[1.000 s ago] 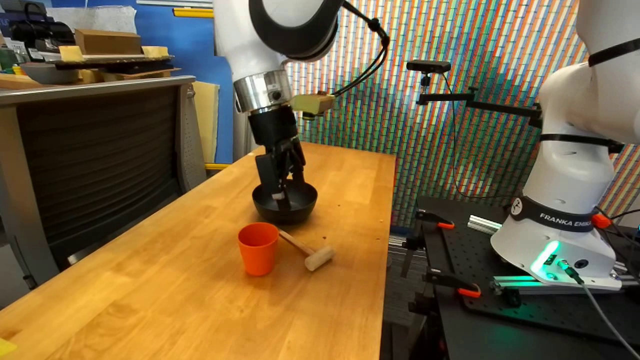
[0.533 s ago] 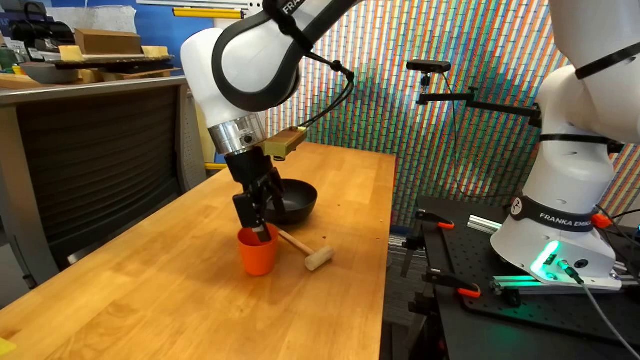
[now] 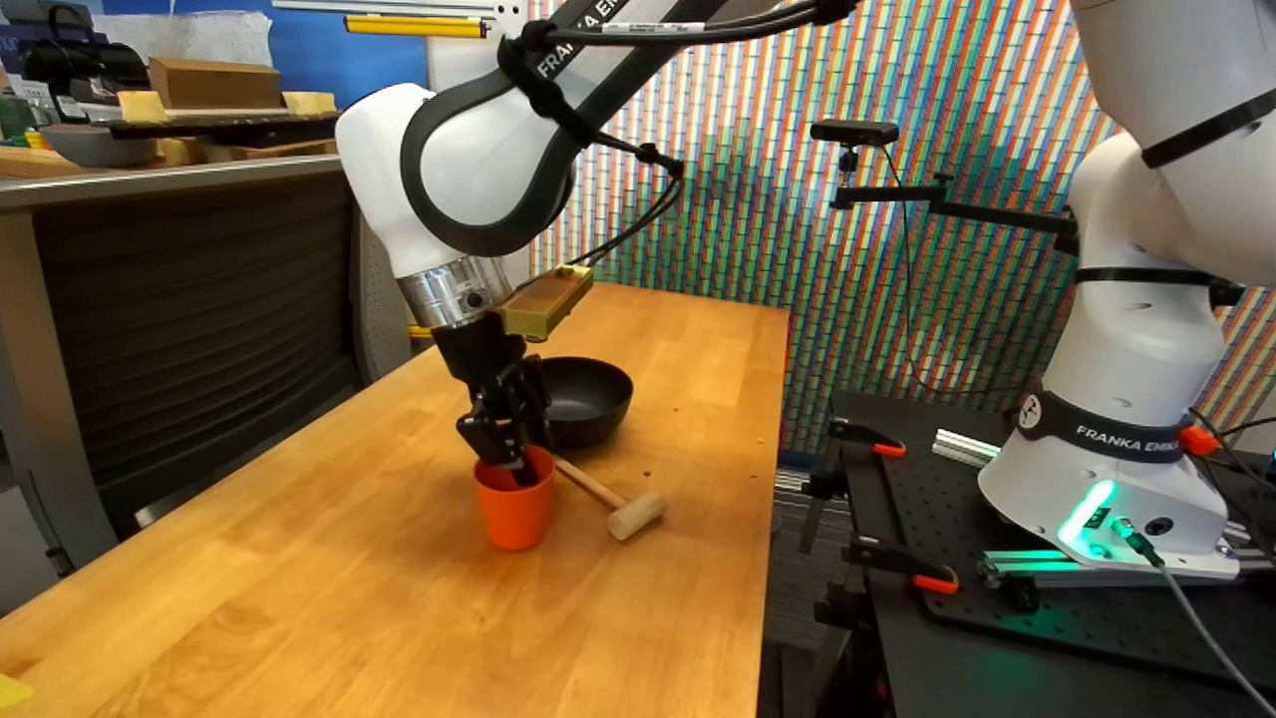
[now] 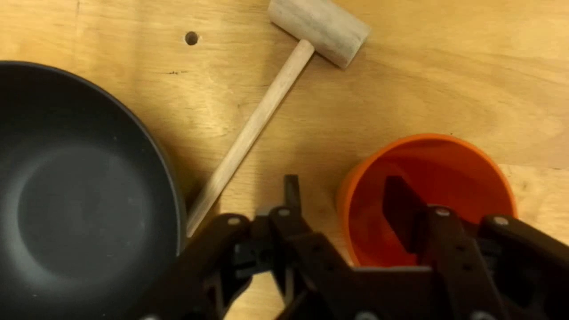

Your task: Place the orange cup inside the bowl

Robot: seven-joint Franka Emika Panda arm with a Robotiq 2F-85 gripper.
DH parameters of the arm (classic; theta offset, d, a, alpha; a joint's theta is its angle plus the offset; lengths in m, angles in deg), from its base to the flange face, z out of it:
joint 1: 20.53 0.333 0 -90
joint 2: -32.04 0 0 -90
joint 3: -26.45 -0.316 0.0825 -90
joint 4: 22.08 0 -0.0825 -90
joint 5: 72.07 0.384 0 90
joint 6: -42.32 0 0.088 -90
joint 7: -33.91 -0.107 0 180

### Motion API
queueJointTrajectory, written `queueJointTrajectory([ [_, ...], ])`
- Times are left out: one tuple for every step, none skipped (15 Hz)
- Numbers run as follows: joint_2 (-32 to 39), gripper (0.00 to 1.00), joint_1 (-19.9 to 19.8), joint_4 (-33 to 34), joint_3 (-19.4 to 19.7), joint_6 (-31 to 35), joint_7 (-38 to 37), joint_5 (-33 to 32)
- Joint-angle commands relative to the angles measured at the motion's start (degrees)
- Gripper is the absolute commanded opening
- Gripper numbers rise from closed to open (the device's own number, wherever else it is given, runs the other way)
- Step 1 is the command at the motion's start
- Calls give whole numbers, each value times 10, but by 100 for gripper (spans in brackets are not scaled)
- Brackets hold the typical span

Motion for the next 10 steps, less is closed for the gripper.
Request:
queueJointTrajectory([
  [4, 21, 15, 22, 6, -16, -18, -9],
  [-1, 15, 16, 17, 4, -11, -19, -7],
  [-5, 6, 14, 13, 2, -9, -18, -1],
  [-8, 3, 14, 9, 1, -8, -18, 1],
  [-11, 1, 13, 5, 1, -9, -20, 3],
  [-16, 0, 12, 1, 3, -10, -21, 3],
  [-25, 1, 11, -5, 6, -9, -27, 2],
  [-43, 3, 8, -18, 11, -6, -35, 1],
  [-59, 3, 7, -29, 17, -3, -45, 0],
  [-83, 3, 2, -46, 24, 4, -59, 3],
])
